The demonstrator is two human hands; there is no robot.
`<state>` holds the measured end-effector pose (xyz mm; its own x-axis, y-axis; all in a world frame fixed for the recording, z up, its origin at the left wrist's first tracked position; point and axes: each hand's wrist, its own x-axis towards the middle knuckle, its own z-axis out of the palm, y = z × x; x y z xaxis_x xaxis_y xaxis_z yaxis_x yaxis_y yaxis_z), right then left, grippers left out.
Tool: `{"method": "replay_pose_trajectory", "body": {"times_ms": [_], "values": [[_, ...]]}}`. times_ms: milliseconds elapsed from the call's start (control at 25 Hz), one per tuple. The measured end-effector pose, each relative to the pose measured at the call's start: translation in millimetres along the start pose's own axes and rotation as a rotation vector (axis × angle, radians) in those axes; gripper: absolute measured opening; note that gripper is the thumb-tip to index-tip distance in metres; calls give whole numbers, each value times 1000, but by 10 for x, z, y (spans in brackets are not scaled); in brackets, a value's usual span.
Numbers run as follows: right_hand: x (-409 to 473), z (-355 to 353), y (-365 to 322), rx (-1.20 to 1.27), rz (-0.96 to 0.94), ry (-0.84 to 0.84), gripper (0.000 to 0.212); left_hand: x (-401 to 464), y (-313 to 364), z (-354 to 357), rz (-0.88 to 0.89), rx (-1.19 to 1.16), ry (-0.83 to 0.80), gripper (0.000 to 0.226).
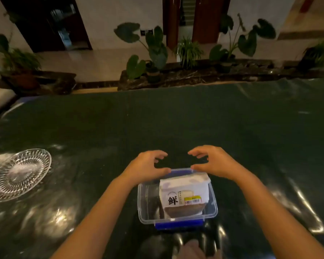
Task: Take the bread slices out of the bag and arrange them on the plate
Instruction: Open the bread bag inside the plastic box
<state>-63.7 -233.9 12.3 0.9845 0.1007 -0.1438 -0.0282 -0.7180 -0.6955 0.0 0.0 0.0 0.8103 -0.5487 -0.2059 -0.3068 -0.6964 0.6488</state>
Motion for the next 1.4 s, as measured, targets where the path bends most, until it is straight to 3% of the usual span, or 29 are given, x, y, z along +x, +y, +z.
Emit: {"method": "replay_pose_trajectory", "body": {"times_ms": [160,520,720,880,1040,1160,1320,1400], "values": [[-229,210,203,53,79,-3,35,-171,-101,344,-27,-11,-42,46],[-339,445,409,261,151,142,26,-266,-240,563,68,-11,84,27],[-301,546,325,237,57,134,30,-280,-356,510,26,-55,152,17],[-210,619,218,284,75,134,20,-284,-432,352,1,-95,182,12],[-105,759,137,296,140,97,16,-298,-493,206,-4,-74,185,21],[-73,757,100,386,202,110,13,-320,-505,207,22,8,149,40],[-34,671,75,384,199,139,11,-322,-515,209,91,22,207,24],[-12,659,83,422,220,169,5,-320,-508,218,112,5,167,29]]}}
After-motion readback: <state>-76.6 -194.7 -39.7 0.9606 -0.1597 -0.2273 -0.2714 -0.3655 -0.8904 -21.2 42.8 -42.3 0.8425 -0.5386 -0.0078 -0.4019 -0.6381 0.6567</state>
